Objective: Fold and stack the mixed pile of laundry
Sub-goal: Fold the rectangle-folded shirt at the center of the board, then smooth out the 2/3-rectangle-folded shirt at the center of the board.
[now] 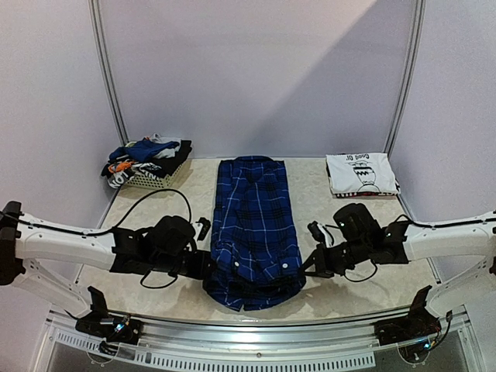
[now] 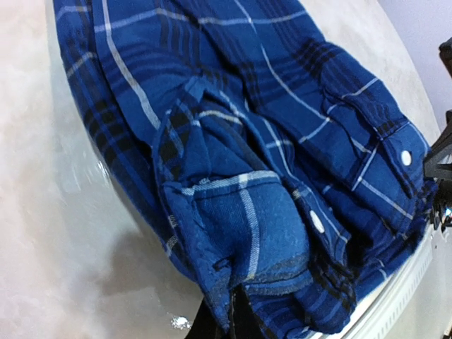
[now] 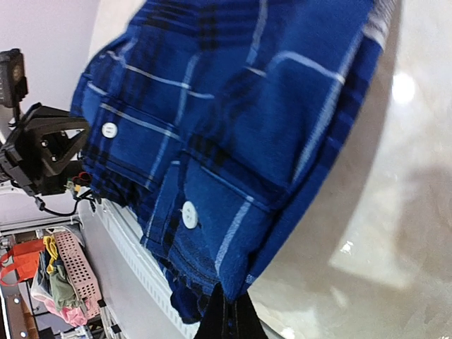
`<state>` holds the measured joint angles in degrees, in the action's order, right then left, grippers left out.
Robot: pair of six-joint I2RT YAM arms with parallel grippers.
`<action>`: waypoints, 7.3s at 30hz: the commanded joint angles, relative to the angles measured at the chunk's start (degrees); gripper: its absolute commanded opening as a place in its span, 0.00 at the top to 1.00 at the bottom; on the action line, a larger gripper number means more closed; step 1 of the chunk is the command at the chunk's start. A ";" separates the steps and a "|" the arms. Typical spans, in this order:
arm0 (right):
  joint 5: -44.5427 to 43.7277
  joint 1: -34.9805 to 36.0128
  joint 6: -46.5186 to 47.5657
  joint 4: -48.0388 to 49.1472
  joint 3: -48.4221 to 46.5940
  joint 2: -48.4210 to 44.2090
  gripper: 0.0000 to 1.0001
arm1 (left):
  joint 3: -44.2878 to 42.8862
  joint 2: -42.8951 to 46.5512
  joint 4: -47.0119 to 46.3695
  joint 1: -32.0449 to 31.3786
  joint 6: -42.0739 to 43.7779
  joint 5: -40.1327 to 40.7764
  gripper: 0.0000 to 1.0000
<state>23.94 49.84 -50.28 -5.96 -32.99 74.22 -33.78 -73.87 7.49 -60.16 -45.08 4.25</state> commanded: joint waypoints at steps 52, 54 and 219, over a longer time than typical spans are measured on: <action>-1.29 -23.43 14.75 -17.67 -58.09 44.30 1.00 | -47.36 -39.92 9.74 29.80 16.32 -6.18 1.00; -0.56 -23.77 14.72 -17.60 -59.37 46.13 1.00 | -48.35 -41.51 9.71 30.15 16.56 -6.38 1.00; 1.36 -16.15 21.84 -10.10 -77.40 66.24 0.61 | -37.62 -39.71 0.46 16.79 30.12 -3.81 0.54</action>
<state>25.87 34.98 -27.59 -17.50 -107.87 137.27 -72.36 -110.78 10.15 -42.78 -13.98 0.80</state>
